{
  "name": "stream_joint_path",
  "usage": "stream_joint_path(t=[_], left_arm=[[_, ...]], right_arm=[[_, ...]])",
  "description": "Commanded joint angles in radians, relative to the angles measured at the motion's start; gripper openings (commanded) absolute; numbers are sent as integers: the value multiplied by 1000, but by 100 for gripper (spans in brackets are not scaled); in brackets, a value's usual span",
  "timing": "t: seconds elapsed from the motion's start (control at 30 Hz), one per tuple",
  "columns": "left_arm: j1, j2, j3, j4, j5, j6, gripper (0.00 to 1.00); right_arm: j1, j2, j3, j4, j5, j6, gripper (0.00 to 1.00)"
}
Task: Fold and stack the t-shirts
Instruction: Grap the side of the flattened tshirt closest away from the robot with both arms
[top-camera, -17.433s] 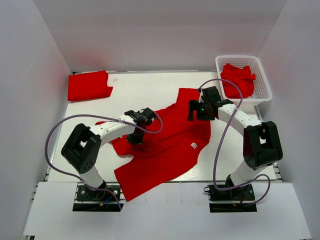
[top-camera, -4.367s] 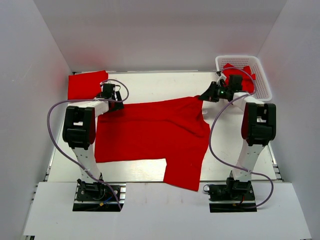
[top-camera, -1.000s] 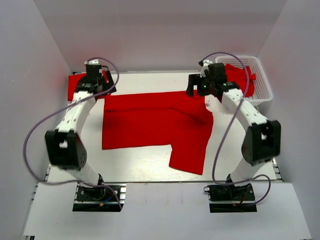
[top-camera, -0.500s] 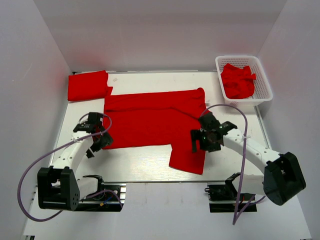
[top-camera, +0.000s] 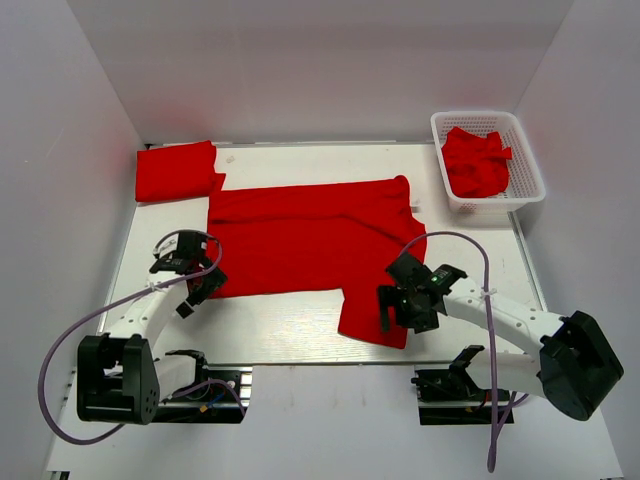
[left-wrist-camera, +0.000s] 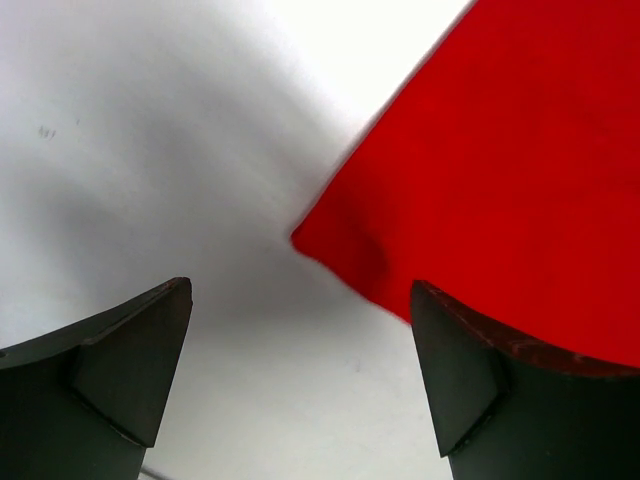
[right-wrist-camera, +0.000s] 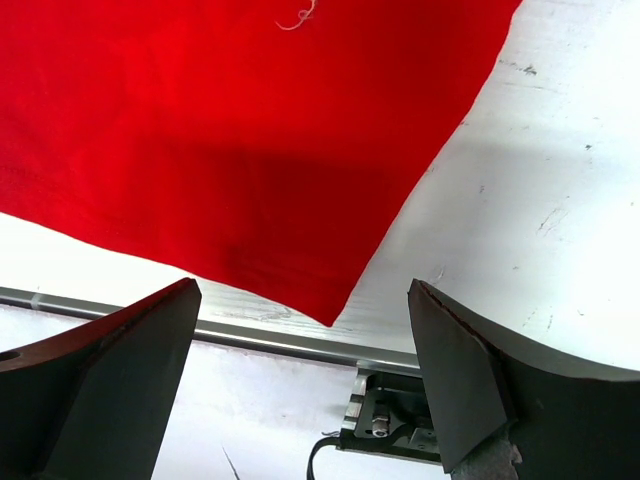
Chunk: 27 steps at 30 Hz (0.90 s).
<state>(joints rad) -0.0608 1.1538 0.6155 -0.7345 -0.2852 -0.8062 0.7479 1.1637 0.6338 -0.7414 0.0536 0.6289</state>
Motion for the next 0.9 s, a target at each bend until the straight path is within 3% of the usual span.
stream_joint_path(t=[0.0,0.07,0.57,0.67,0.7,0.73,0.77,0.87], left_arm=[[6,-46,-23,130,-48,-8,100],[6,-46,-23,161,-48,-8,100],[6,57,-114,247,24,-7,57],[6,57,-103,247,15,-7,33],[6,57,-103,247,15,-7,22],[6,47,-103,247,15,-7,5],[6,47,-112,247,24,-7,0],[6,47,-112,268,24,-7,0]], right_arm=[[15,-29,1,0,43,35,90],[16,-36,0,5,31,37,90],[15,-41,-3,7,61,69,90],[15,-44,-11,7,65,72,90],[8,-45,-11,4,58,68,90],[16,-45,-11,7,55,66,90],[16,-45,-11,10,46,49,90],[22,-36,-5,30,19,-15,90]])
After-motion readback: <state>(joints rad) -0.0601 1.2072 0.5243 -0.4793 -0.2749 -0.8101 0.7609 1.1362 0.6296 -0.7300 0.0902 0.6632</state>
